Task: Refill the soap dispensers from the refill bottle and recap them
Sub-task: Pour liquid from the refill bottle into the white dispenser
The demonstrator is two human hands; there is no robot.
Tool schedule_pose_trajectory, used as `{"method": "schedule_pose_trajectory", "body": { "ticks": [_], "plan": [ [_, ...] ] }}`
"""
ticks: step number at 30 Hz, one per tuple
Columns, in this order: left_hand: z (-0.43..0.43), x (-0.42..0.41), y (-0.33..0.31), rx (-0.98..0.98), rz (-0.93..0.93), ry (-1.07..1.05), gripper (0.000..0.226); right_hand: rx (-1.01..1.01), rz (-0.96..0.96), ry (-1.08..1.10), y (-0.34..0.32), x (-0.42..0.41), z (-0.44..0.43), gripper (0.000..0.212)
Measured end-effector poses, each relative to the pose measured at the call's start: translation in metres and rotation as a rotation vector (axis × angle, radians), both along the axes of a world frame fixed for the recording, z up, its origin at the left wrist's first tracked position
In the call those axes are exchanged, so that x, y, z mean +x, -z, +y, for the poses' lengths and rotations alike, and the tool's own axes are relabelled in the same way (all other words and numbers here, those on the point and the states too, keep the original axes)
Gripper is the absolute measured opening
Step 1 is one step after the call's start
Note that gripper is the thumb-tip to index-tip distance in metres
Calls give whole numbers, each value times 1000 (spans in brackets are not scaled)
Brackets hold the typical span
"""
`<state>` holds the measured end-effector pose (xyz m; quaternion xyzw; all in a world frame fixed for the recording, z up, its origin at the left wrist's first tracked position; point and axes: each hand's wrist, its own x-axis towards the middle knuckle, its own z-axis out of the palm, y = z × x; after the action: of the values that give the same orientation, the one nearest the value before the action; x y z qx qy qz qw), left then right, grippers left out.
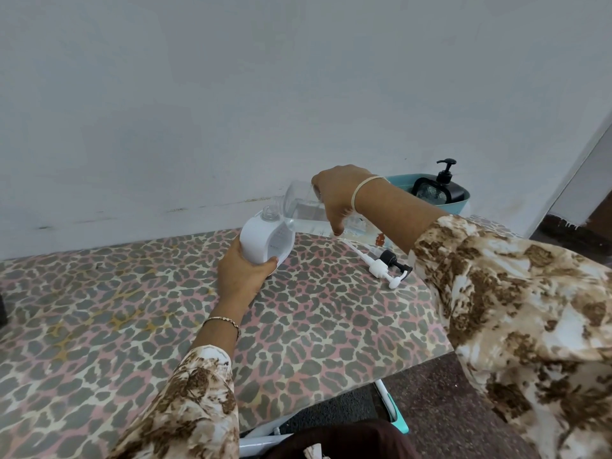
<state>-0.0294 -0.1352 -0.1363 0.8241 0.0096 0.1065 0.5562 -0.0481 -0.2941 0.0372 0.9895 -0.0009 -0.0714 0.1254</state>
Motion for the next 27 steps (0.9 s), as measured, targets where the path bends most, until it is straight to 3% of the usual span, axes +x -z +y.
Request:
{"method": "schedule_pose_trajectory", "body": {
  "ticks": [27],
  "plan": [
    [-1, -1, -2, 10, 1, 0, 71, -31, 2, 0, -2, 0, 1, 78]
  ]
}}
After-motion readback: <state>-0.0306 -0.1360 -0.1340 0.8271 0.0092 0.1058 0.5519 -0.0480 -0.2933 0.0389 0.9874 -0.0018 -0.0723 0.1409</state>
